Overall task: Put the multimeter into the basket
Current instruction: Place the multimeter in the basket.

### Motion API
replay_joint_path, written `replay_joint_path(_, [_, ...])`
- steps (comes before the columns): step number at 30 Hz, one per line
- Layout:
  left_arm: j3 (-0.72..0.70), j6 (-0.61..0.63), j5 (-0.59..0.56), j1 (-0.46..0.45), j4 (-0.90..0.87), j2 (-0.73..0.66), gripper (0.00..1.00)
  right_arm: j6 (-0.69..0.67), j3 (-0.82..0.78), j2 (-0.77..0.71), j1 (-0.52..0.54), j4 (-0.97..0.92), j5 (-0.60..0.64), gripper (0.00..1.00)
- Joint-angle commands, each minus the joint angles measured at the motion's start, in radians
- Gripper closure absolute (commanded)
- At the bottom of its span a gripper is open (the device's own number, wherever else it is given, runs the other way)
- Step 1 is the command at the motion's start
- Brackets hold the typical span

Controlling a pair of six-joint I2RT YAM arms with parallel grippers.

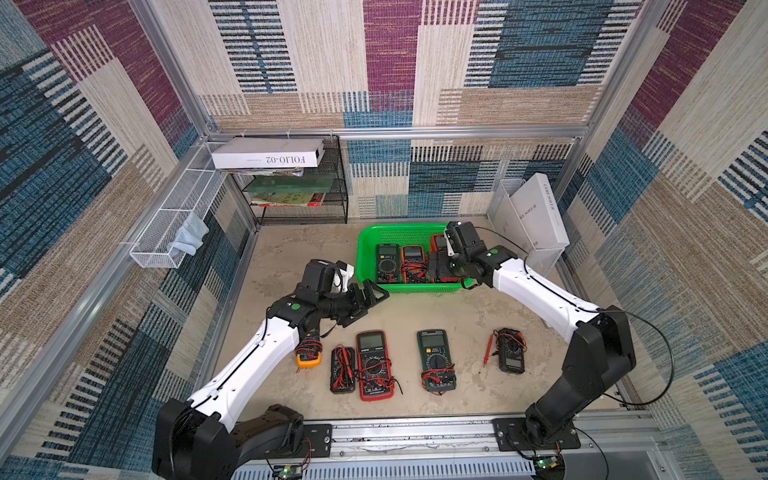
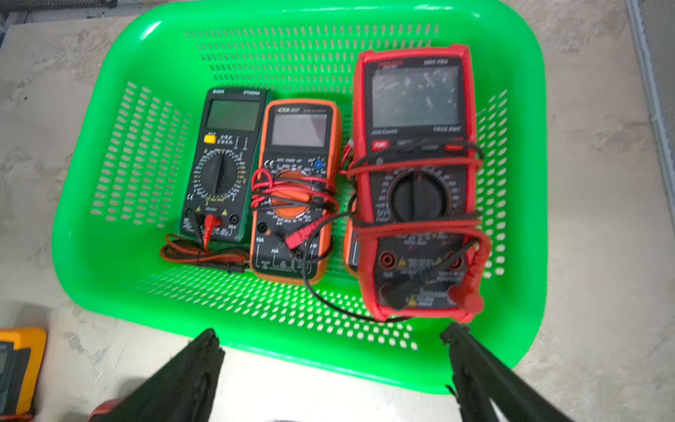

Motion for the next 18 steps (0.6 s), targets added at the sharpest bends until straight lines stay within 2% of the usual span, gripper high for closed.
replay_joint_path(1, [-0.007, 0.023, 0.002, 0.008, -0.020, -0.010, 0.00, 0.054, -0.073, -0.051, 0.038, 0.052, 0.021, 0.01])
replay_joint_path(10, [-0.047, 0.030, 0.047, 0.028, -0.012, -0.005, 0.00, 0.169, -0.383, -0.229, 0.132, 0.122, 0.063, 0.00])
replay_joint_path(18, [-0.113, 0.010, 0.089, 0.033, 0.059, -0.005, 0.00, 0.244, -0.561, -0.325, 0.196, 0.117, 0.084, 0.01])
